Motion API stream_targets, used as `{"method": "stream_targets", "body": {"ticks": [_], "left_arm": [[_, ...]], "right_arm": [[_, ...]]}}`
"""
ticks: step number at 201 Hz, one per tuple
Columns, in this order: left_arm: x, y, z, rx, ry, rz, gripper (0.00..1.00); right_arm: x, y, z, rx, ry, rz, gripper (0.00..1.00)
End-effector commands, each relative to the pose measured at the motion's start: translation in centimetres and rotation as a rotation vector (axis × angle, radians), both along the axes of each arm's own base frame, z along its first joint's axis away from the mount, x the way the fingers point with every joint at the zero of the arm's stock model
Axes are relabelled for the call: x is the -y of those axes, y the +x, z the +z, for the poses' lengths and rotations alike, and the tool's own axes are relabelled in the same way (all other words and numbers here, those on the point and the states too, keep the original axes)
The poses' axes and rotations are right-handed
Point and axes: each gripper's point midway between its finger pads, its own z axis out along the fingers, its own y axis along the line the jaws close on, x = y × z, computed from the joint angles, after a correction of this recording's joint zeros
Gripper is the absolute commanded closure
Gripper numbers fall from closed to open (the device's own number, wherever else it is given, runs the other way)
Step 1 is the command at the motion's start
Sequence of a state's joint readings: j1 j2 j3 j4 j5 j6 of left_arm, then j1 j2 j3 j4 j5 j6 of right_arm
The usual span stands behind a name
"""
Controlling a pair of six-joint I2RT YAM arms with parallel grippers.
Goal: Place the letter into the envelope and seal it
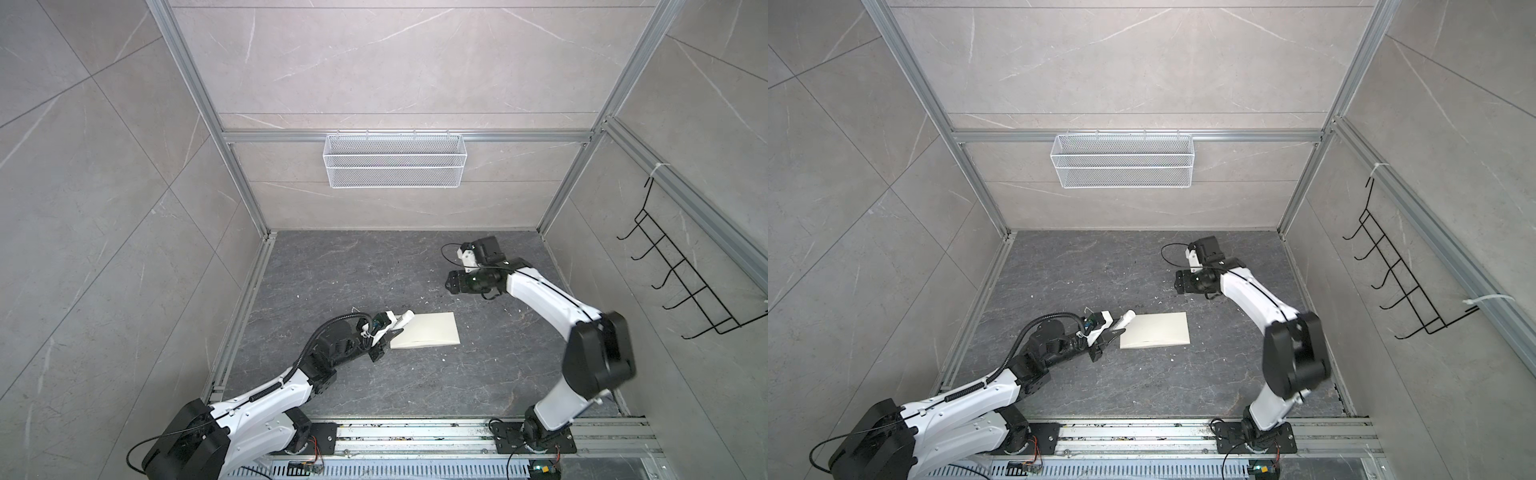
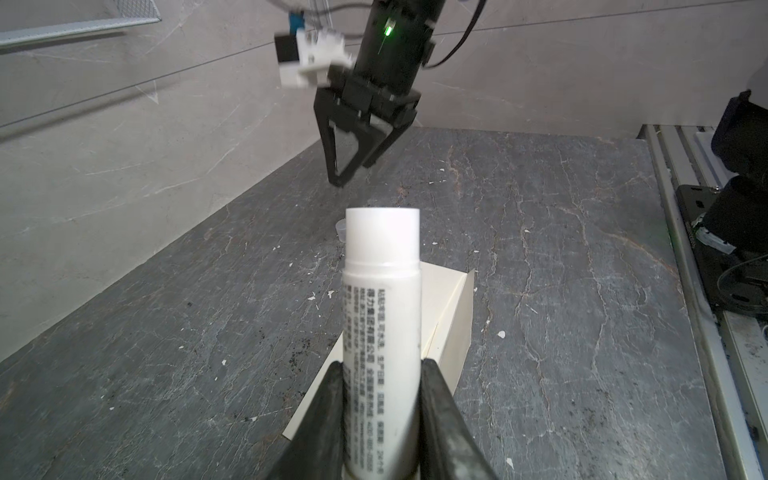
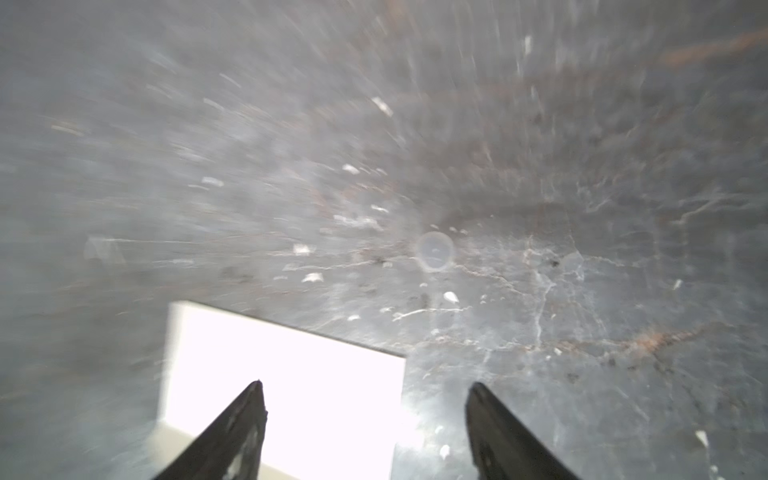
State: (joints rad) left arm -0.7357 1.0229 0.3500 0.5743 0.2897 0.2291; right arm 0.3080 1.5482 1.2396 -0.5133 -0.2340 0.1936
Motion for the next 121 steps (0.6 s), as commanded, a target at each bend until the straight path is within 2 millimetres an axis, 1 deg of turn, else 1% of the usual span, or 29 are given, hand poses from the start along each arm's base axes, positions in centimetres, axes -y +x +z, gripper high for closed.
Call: {"method": "stream_targets", "body": {"ticks": [1,14,22,41,58,72,104,121], "left_arm": [[0.4,0.3,3.2,0.041,-0.117,0.006,1.0],[0.5,0.4,3.6,0.035,-0.143,0.013,1.0],[0.5,0.5,3.9,0.03,-0.16,0.015,1.0],[0.8,0.6,4.5,0.015,-0.197,0.013,1.0],[1.1,0.7,4.8,0.0,-0.215,0.006,1.0],[1.3,0.7,4.8,-0.012,-0.221,-0.002,1.0],[1.6,0.7,5.1,-0.021,-0.234,-0.009,1.0],[1.6,0.7,5.2,-0.02,-0.239,-0.008,1.0]], "right_arm": [[-3.5,-3.1,6.1,0.151,0.257,0.147,0.15],[-4.6,-5.3,8.6,0.201,0.342,0.21,0.1],[-5.4,-6.5,9.7,0.225,0.382,0.241,0.08],[-7.9,-9.1,11.0,0.257,0.435,0.321,0.04],[-9.9,-10.7,11.2,0.271,0.431,0.37,0.01],[-10.9,-11.1,11.1,0.274,0.429,0.379,0.01],[-12.8,-11.6,10.3,0.246,0.434,0.424,0.12],[-13.7,-11.9,10.0,0.238,0.433,0.446,0.16]]}}
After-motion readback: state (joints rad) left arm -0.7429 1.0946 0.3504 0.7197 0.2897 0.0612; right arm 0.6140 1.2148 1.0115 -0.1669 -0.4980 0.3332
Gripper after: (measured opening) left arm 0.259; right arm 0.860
